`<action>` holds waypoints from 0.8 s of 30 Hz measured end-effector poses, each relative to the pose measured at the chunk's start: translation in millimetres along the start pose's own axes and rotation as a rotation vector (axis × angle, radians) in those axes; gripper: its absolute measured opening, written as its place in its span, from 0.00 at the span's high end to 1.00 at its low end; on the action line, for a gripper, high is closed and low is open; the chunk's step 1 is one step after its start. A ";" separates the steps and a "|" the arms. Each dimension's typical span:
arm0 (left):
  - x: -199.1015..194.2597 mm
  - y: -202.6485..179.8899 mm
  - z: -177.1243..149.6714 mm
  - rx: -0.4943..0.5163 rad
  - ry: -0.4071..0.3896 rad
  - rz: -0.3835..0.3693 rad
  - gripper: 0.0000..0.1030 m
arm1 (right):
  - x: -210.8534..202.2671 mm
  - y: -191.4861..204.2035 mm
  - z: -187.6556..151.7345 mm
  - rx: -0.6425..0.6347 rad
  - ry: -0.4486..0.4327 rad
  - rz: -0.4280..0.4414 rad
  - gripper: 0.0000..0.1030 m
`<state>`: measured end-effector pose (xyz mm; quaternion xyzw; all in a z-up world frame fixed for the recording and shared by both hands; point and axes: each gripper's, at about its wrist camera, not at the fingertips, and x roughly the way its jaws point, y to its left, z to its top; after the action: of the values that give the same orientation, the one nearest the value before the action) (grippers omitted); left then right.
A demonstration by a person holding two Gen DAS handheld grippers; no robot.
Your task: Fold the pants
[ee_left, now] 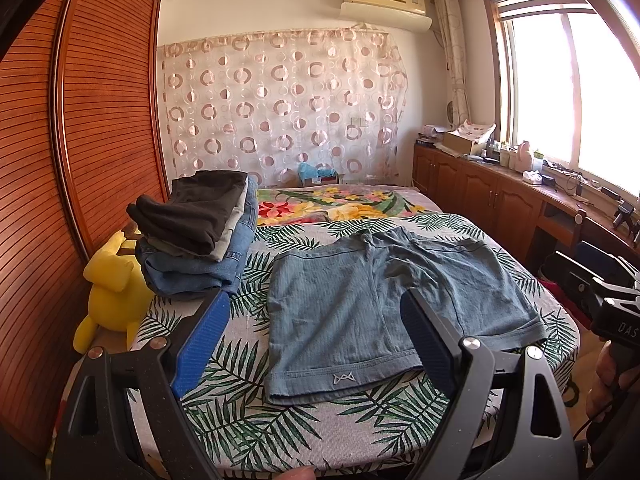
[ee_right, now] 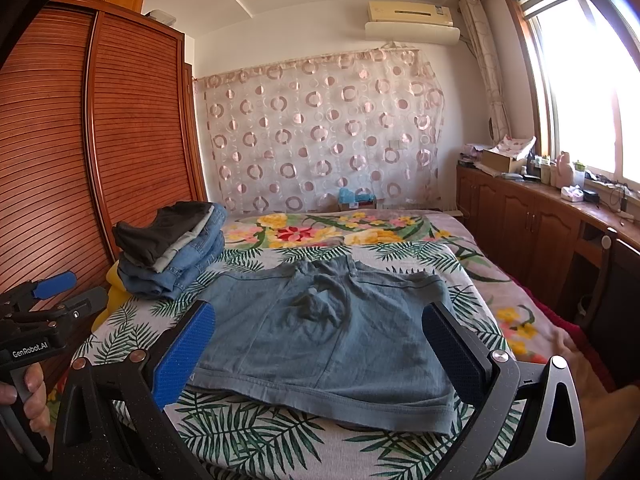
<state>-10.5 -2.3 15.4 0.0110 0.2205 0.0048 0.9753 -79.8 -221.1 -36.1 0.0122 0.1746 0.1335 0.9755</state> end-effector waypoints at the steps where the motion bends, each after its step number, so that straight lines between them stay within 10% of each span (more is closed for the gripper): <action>1: 0.0 0.1 -0.1 0.000 -0.001 -0.001 0.15 | 0.6 -0.1 -0.5 0.000 0.002 0.000 0.00; 24: 20.5 2.0 -18.0 -0.017 0.054 -0.012 0.15 | 3.3 -5.2 -5.9 0.002 0.025 -0.009 0.00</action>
<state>0.3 0.4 -9.7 0.0014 0.2469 0.0009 0.9691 -77.5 -225.4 -43.2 0.0108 0.1870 0.1289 0.9738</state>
